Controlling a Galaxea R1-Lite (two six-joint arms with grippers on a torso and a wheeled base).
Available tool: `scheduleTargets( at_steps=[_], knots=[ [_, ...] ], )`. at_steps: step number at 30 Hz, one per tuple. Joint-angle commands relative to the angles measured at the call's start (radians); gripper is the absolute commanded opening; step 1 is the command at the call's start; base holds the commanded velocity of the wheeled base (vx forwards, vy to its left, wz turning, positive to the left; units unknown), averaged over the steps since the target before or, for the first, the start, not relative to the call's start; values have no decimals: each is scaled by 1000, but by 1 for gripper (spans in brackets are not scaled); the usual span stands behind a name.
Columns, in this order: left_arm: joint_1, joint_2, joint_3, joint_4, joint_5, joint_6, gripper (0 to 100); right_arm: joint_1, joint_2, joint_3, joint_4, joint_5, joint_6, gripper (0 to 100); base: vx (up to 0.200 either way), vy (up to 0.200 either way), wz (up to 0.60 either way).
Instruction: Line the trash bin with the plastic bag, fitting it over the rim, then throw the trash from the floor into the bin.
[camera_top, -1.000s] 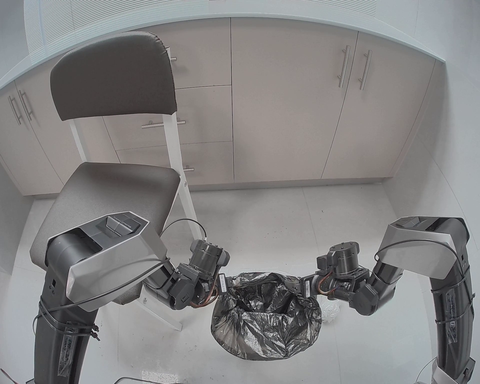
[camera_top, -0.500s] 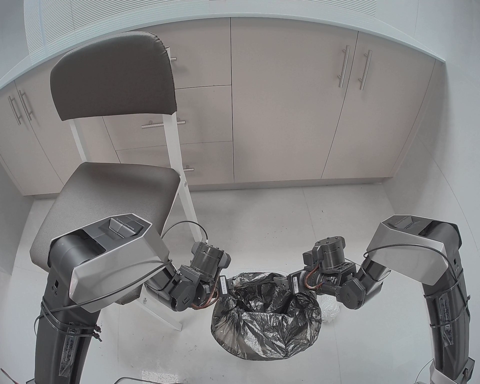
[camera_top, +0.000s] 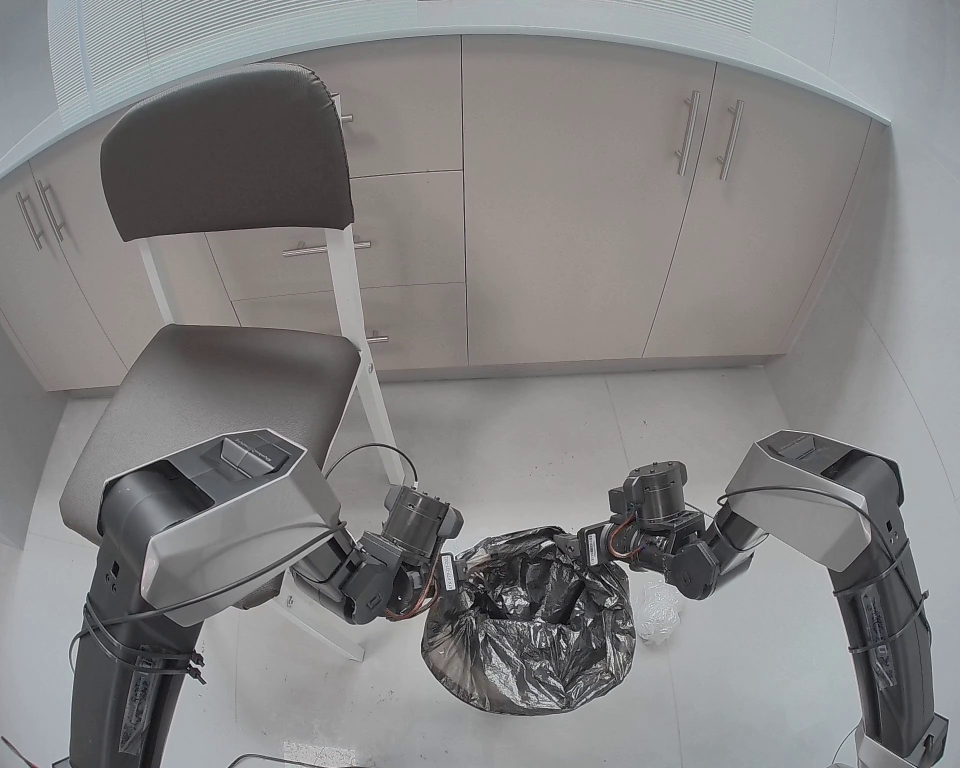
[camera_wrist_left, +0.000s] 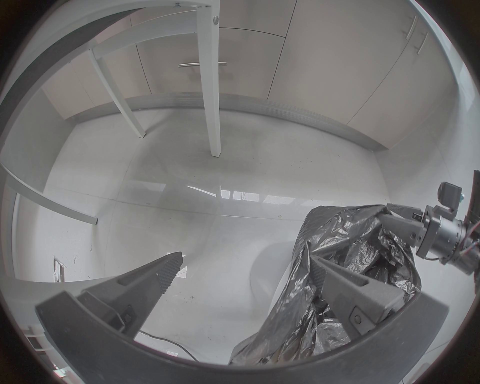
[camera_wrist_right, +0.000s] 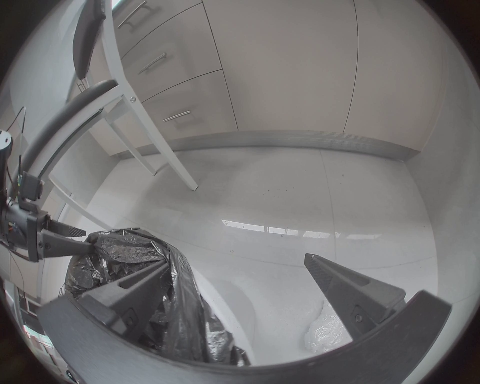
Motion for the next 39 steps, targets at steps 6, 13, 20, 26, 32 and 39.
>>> scheduleTargets(
  at_steps=[6,13,20,26,32,39],
  knots=[
    [-3,3,0,0,1,11,100,-8,24,-58,40,-1,0,100,0,0,0],
    [-3,5,-2,1,-1,14,100,-2,27,-105,109,1,-1,100,0,0,0],
    [-3,7,-2,1,-1,14,100,-2,-30,-33,126,1,-7,100,0,0,0],
    [-3,5,1,1,1,13,100,0,-137,145,132,7,-6,100,0,0,0],
    [-9,-3,7,0,-2,8,100,-15,-200,320,129,12,0,100,0,0,0],
    [-26,-6,20,1,-1,9,100,-25,-200,424,48,6,2,100,0,0,0]
  ],
)
